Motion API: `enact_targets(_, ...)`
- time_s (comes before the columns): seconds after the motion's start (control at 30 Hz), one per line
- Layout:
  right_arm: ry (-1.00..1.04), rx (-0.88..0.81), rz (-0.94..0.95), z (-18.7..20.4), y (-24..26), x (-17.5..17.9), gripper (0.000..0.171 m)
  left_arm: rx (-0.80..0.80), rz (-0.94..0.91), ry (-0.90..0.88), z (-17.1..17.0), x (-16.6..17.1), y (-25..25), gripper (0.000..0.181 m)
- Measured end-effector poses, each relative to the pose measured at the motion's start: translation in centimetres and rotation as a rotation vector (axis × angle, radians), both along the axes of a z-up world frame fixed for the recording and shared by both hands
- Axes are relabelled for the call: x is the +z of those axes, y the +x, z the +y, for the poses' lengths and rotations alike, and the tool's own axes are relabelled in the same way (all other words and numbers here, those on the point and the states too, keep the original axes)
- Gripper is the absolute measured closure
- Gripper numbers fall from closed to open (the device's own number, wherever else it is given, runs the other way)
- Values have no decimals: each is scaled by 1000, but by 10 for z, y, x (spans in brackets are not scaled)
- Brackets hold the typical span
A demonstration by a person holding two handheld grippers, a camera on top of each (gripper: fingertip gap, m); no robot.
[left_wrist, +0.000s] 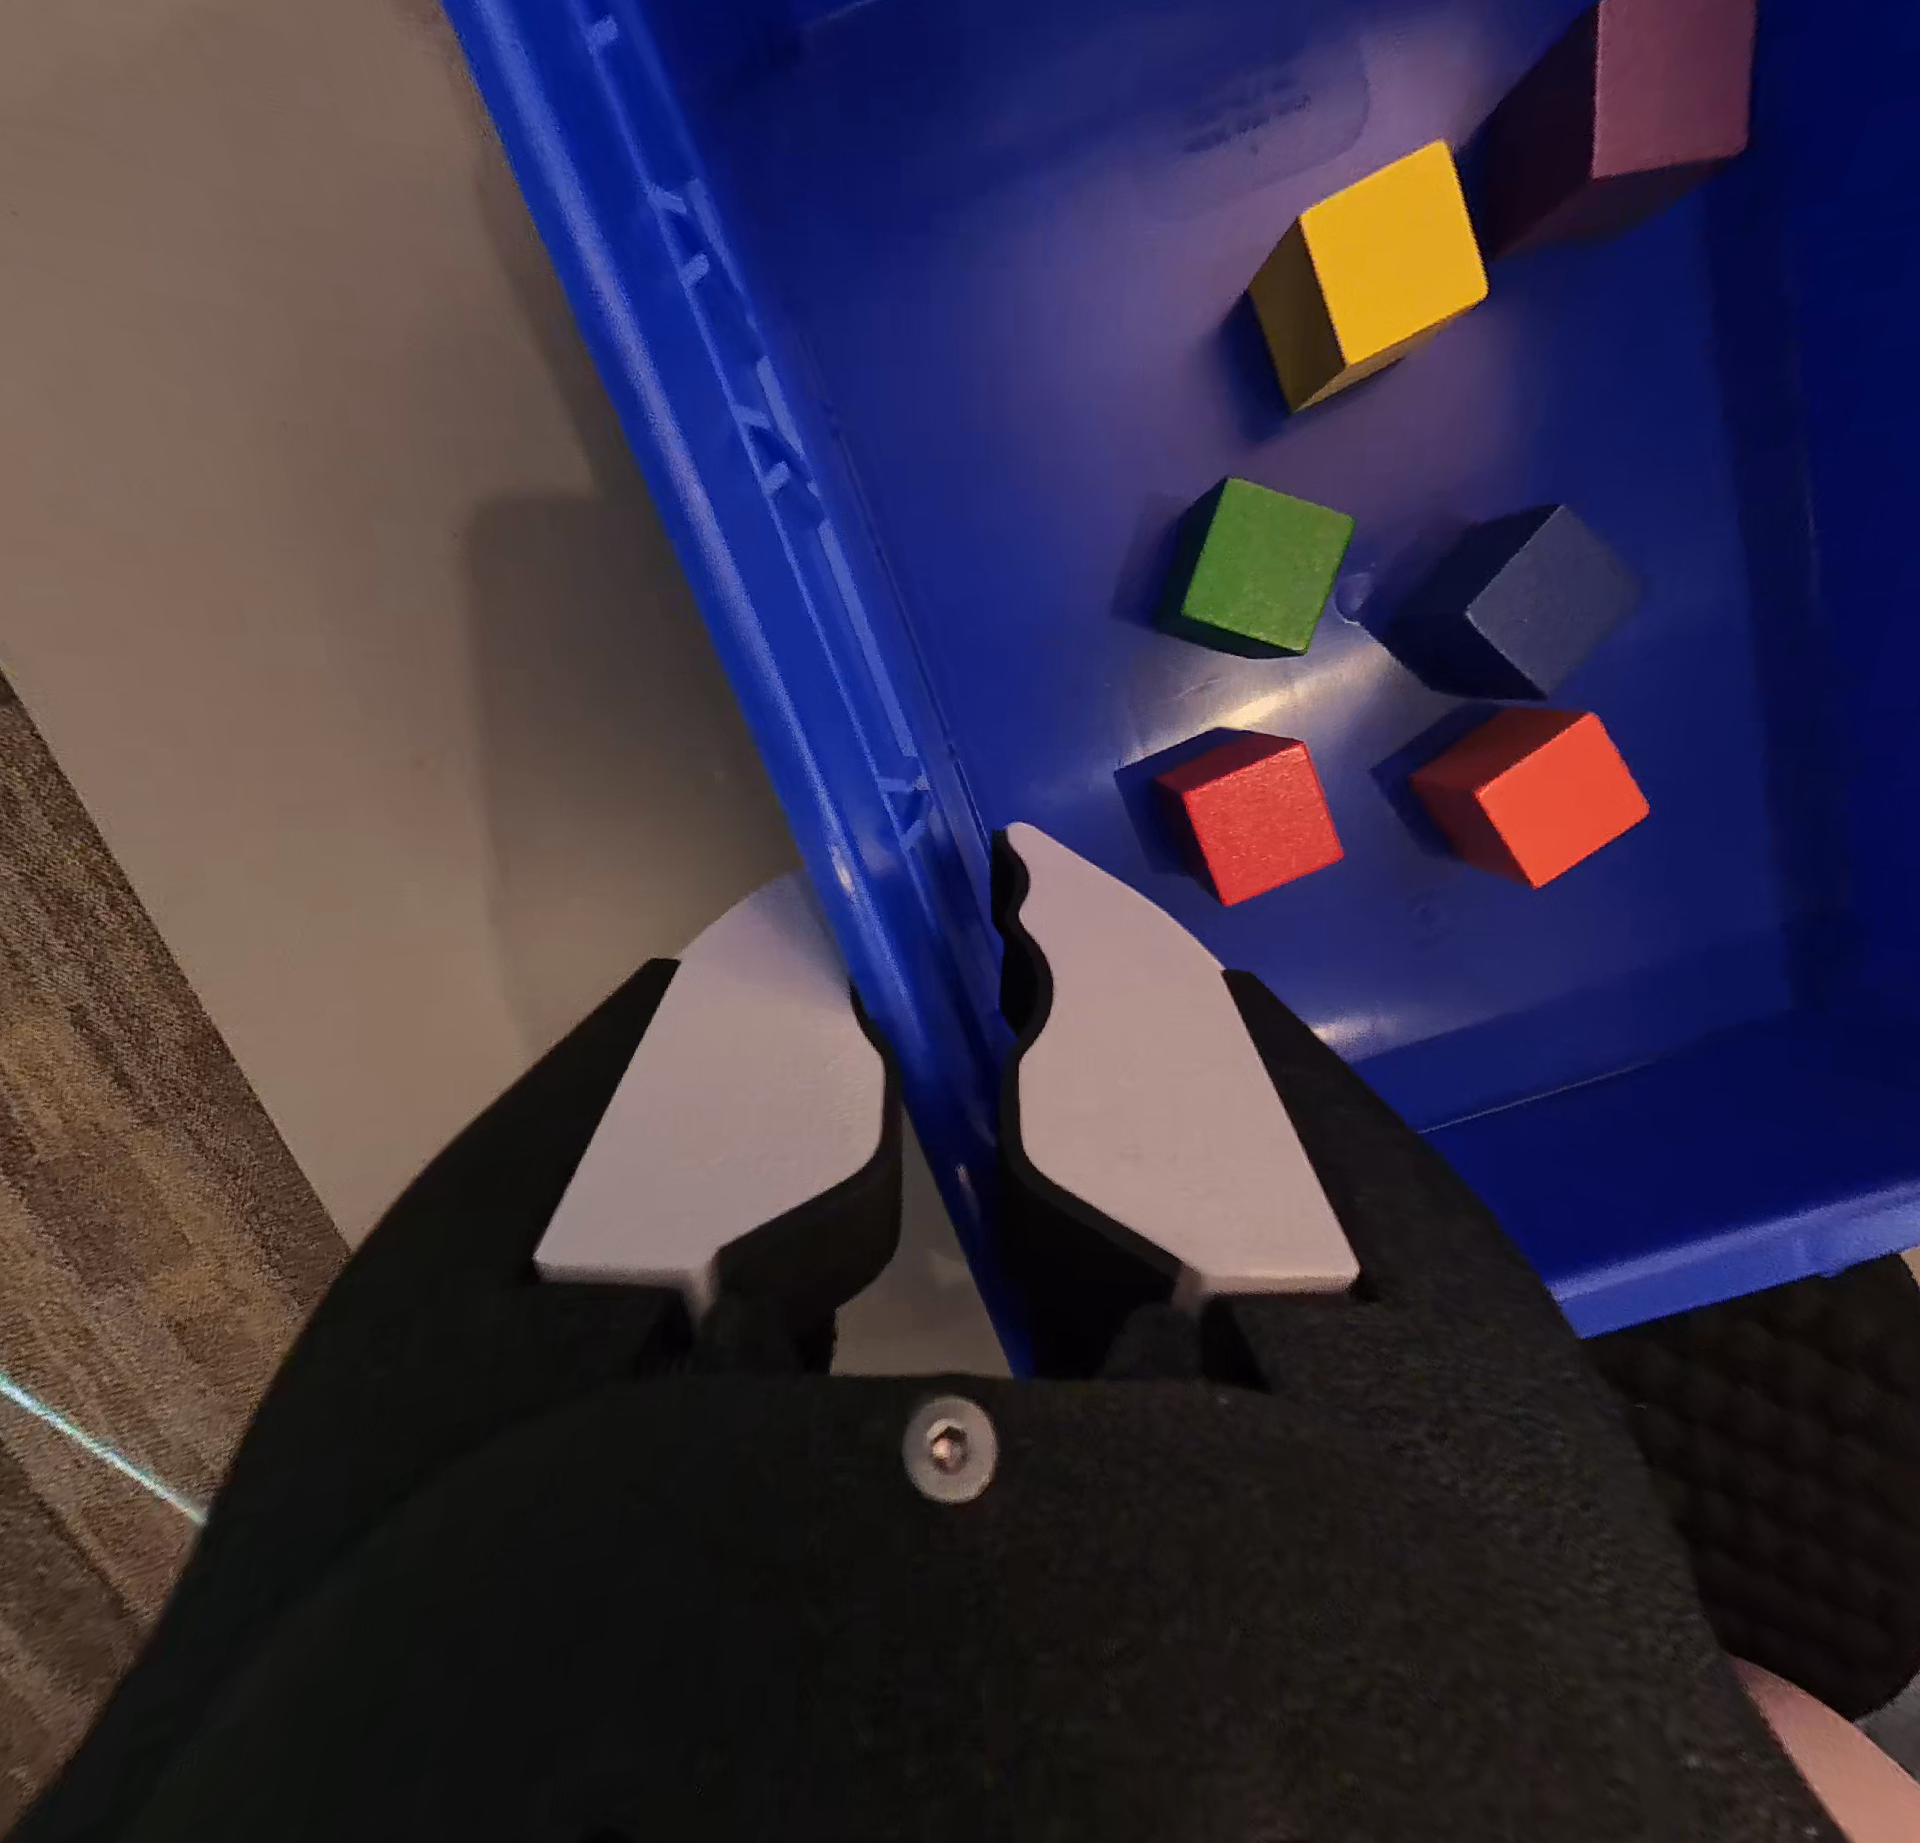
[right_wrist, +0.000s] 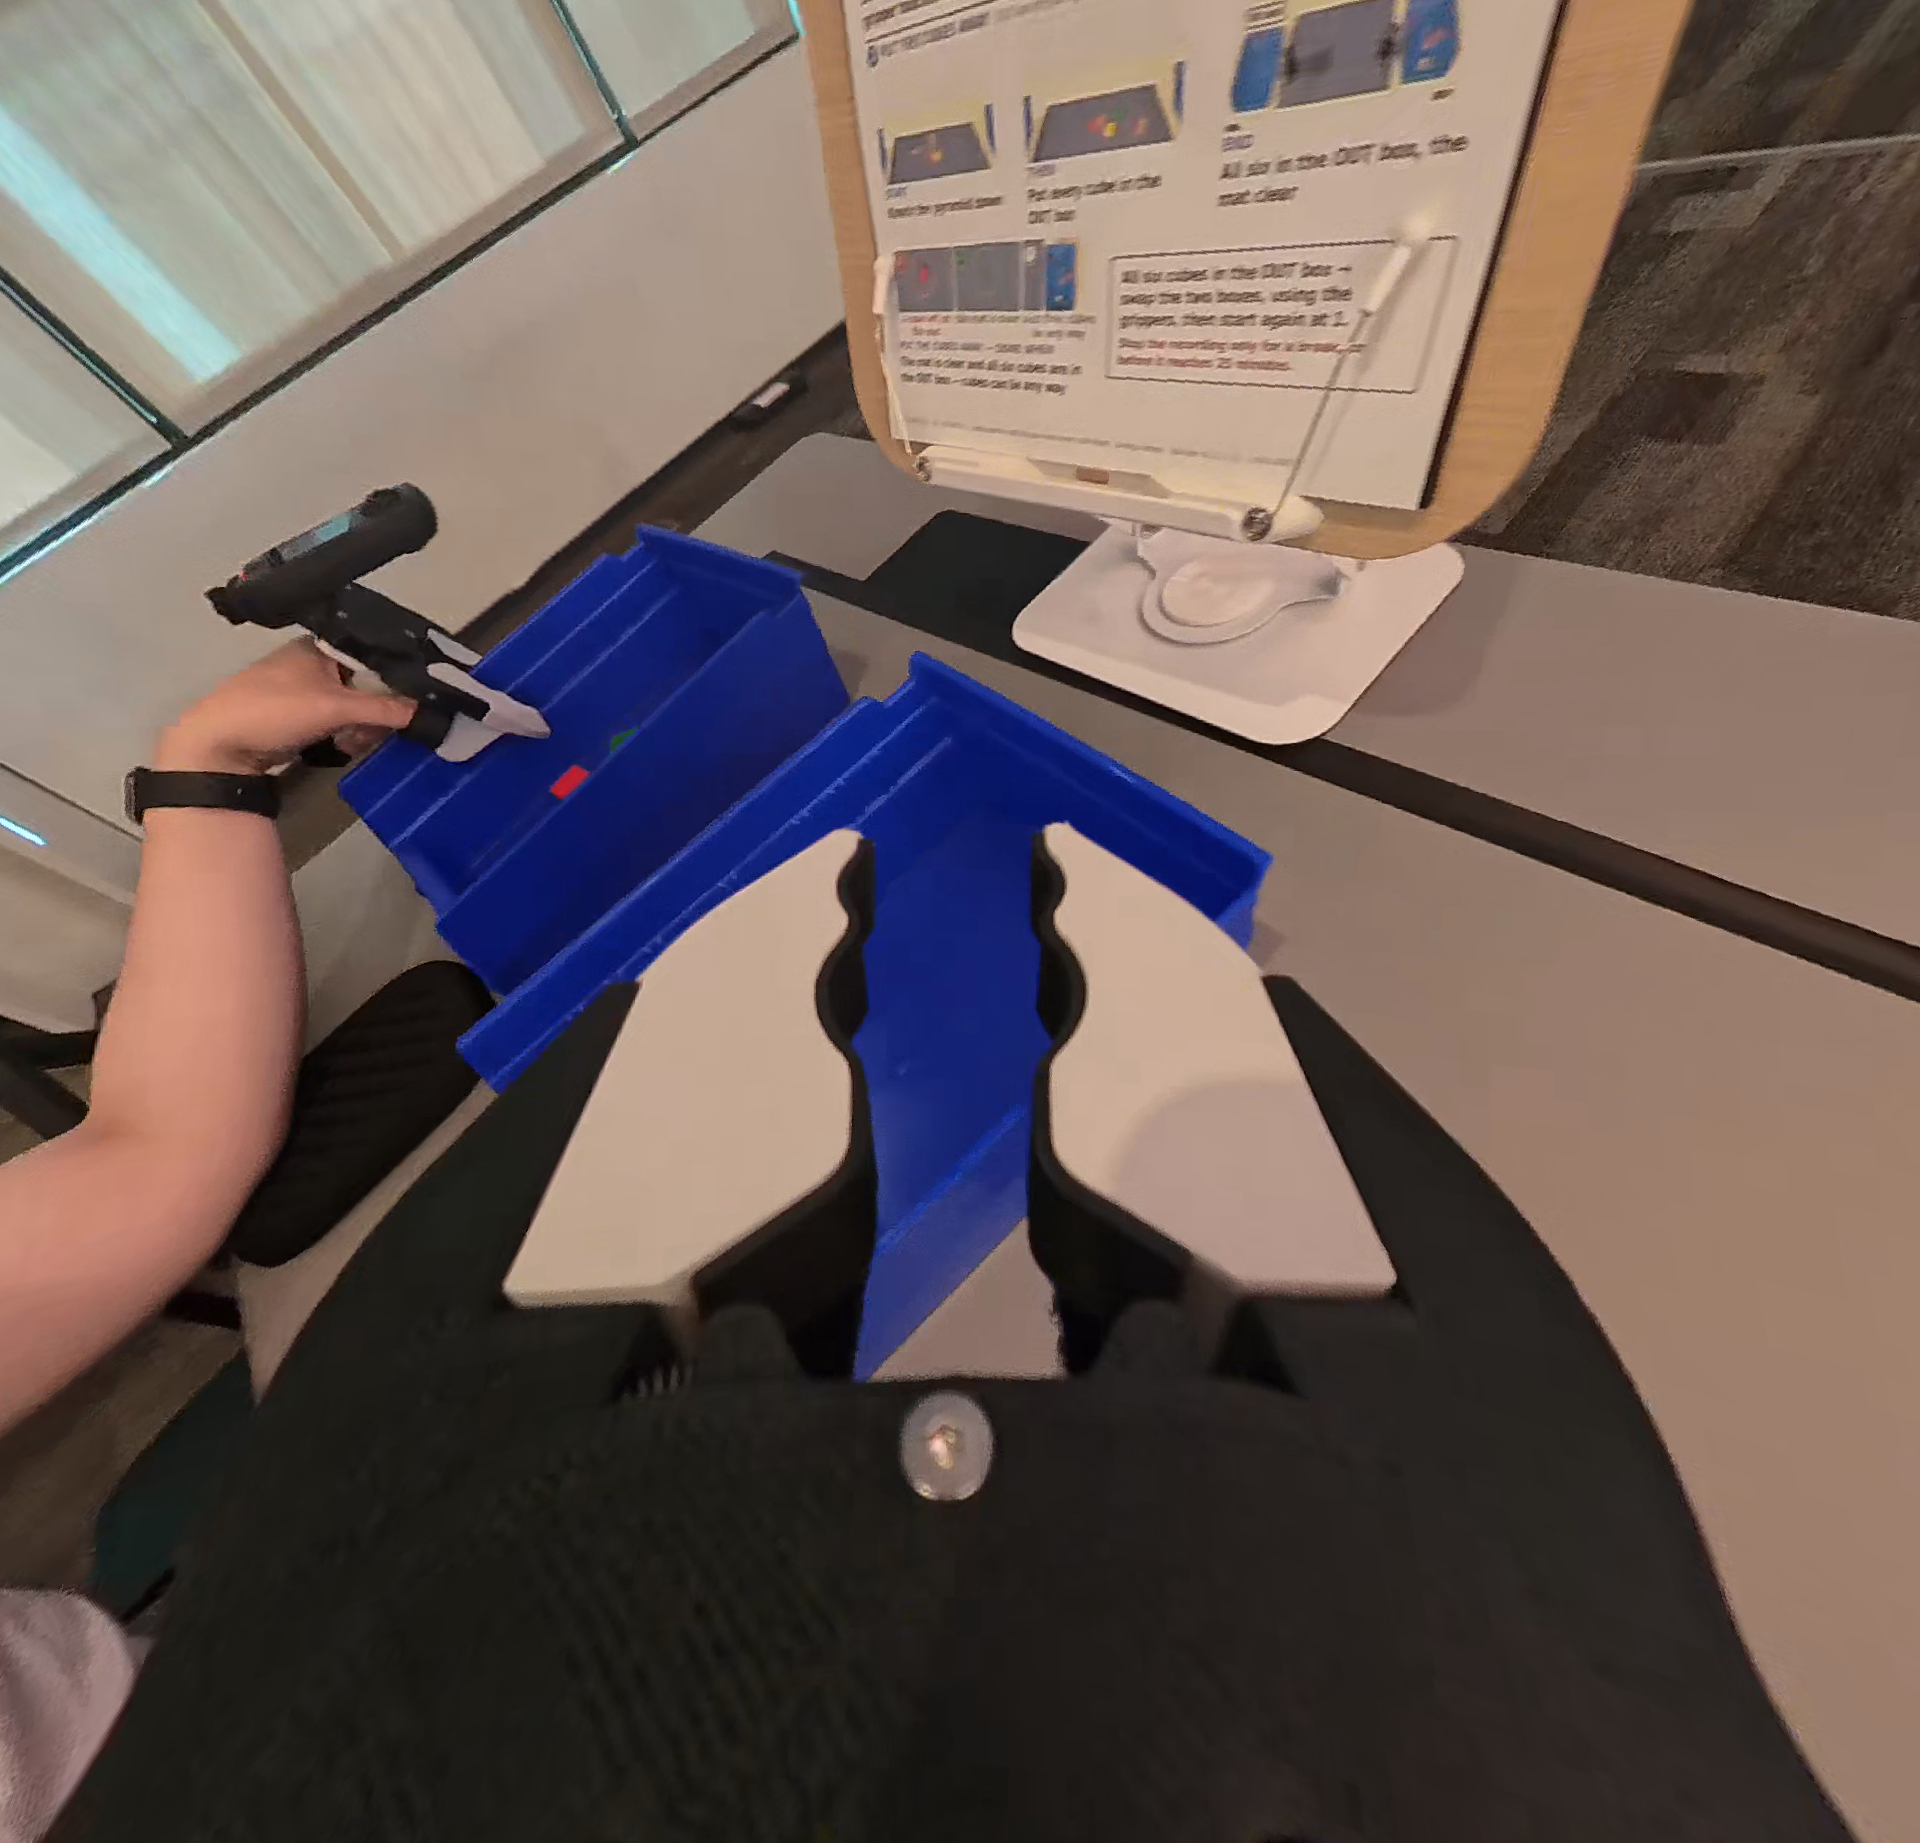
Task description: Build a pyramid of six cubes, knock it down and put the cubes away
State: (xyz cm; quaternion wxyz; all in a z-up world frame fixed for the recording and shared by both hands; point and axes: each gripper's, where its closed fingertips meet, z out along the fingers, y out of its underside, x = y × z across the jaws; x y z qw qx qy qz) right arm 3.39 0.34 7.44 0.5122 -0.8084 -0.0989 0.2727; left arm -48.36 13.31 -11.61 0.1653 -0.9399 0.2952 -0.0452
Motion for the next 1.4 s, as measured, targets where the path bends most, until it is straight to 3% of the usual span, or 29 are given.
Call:
enact_targets(0.17, -95, -146, -211, 11, 35, -38, 141, 4, -11, 12, 2, 0, -1, 169)
enact_targets(0.33, -369, -322, -331, 6, 43, -85, 120, 29, -1, 55, 8, 3, -4, 168)
enact_targets(0.5, -525, -301, -351, 9, 7, -126, 106, 105, -56, 132, 10, 30, -7, 138)
enact_targets(0.6, -651, -217, -414, 3, -18, -160, 102, 194, 52, 208, 6, 53, -33, 128)
enact_targets(0.67, -725, -165, -457, -2, -30, -180, 102, 219, 52, 253, -1, 73, -36, 134)
enact_targets(0.73, -819, -117, -537, -11, -32, -200, 123, 243, 79, 336, -5, 96, -40, 138)
enact_targets(0.83, -875, -90, -457, -15, -32, -201, 144, 225, 41, 440, -13, 128, -25, 139)
enact_targets(0.93, -885, -117, -481, -14, 2, -204, 161, 185, 33, 524, -23, 153, -5, 146)
enact_targets(1.07, -924, -122, -426, -27, 52, -204, 164, 90, 92, 564, -33, 163, 26, 146)
enact_targets(1.4, -954, -317, -362, -66, 184, -205, 163, -92, 212, 571, -39, 154, 91, 144)
